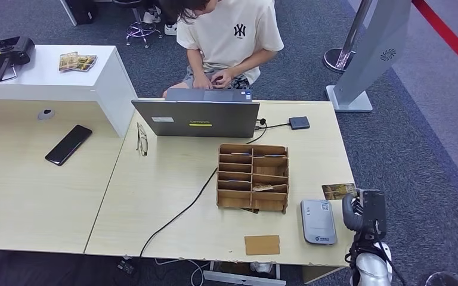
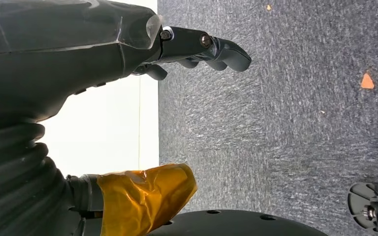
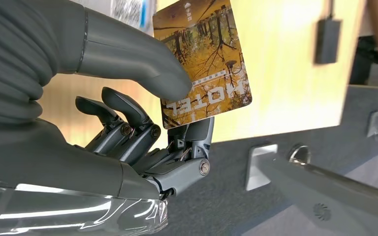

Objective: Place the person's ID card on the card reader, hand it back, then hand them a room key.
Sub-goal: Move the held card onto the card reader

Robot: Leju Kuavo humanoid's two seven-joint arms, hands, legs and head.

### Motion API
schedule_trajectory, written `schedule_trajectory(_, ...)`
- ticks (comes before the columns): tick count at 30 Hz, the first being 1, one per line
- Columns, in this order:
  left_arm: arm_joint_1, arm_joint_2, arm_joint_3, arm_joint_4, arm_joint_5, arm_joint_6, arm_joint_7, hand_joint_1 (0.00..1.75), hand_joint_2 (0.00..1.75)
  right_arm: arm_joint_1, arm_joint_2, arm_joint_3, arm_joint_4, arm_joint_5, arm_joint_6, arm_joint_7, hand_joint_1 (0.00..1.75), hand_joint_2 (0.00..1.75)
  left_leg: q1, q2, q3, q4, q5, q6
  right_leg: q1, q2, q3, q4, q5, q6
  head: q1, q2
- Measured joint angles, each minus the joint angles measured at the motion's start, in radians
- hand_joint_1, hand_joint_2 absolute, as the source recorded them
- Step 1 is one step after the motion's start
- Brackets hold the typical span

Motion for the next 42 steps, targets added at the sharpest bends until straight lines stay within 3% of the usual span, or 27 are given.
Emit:
schedule_trajectory(8, 0.000, 0.000, 0.000, 0.000, -0.004, -0.001, 0.000, 0.00, 1.75, -0.059, -0.073, -0.082, 0.138, 0.026, 0.053, 0.001, 1.75, 1.75, 0.000, 0.000, 0.000, 0.000, 0.000, 0.000, 0.000, 0.000, 0.000, 0.000, 0.000, 0.000, 0.000, 0.000)
schedule_trajectory(15, 0.000, 0.000, 0.000, 0.000, -0.005, -0.003, 0.000, 0.00, 1.75, -0.090, -0.102, -0.119, 0.209, 0.020, 0.093, 0.007, 1.75, 1.75, 0.000, 0.000, 0.000, 0.000, 0.000, 0.000, 0.000, 0.000, 0.000, 0.000, 0.000, 0.000, 0.000, 0.000)
schedule_trajectory(26, 0.000, 0.000, 0.000, 0.000, -0.007, -0.007, 0.000, 0.00, 1.75, -0.103, -0.105, -0.142, 0.242, -0.007, 0.126, -0.003, 1.75, 1.75, 0.000, 0.000, 0.000, 0.000, 0.000, 0.000, 0.000, 0.000, 0.000, 0.000, 0.000, 0.000, 0.000, 0.000)
schedule_trajectory(35, 0.000, 0.000, 0.000, 0.000, -0.012, -0.011, 0.000, 0.00, 1.75, -0.103, -0.094, -0.170, 0.195, -0.139, 0.248, 0.009, 1.75, 1.75, 0.000, 0.000, -0.001, 0.000, 0.000, 0.000, 0.000, 0.000, -0.001, 0.000, 0.000, 0.000, 0.000, 0.000)
schedule_trajectory(42, 0.000, 0.000, 0.000, 0.000, -0.013, -0.012, 0.000, 0.00, 1.75, -0.098, -0.081, -0.171, 0.136, -0.177, 0.282, 0.028, 1.75, 1.75, 0.000, 0.000, -0.001, 0.000, 0.000, 0.000, 0.000, 0.000, -0.001, 0.000, 0.000, 0.000, 0.000, 0.000)
